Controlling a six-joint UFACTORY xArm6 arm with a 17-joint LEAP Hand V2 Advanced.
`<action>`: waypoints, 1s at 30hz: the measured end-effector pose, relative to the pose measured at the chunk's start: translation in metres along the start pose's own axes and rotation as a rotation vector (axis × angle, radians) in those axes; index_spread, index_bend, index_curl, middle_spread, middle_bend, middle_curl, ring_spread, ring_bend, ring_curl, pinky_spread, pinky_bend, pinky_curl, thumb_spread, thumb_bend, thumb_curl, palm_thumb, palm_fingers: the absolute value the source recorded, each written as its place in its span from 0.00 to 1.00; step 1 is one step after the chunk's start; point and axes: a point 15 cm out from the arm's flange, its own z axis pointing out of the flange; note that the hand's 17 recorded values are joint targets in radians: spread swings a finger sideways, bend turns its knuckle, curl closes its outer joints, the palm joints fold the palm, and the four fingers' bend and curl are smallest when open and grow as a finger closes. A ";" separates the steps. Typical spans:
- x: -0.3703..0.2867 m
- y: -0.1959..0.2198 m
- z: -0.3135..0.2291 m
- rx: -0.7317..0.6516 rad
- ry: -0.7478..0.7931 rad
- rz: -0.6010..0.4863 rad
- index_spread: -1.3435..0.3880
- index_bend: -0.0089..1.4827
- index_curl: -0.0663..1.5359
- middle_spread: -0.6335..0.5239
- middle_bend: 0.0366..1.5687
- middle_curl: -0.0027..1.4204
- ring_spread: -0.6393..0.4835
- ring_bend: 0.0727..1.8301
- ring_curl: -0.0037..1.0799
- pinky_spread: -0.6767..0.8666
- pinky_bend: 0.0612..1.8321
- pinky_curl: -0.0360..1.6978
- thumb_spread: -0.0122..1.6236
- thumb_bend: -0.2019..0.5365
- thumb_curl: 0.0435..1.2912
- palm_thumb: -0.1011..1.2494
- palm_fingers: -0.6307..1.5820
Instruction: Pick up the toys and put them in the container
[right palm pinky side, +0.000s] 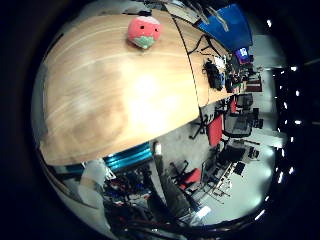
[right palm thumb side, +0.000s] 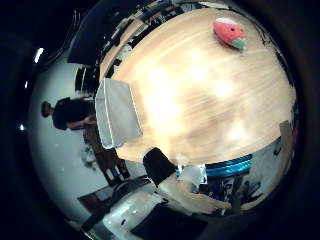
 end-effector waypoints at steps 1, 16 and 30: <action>-0.001 0.002 0.006 -0.011 -0.006 0.000 0.52 0.12 0.23 0.50 0.16 0.25 0.63 0.24 0.18 0.73 0.25 0.13 0.65 0.24 0.18 0.19 0.41; 0.020 -0.024 0.012 0.093 0.032 0.026 0.53 0.11 0.22 0.51 0.12 0.25 0.62 0.23 0.19 0.74 0.29 0.15 0.64 0.24 0.19 0.20 0.38; 0.067 -0.113 0.026 0.214 0.082 0.088 0.54 0.10 0.21 0.52 0.12 0.25 0.65 0.21 0.19 0.73 0.32 0.16 0.64 0.24 0.19 0.20 0.36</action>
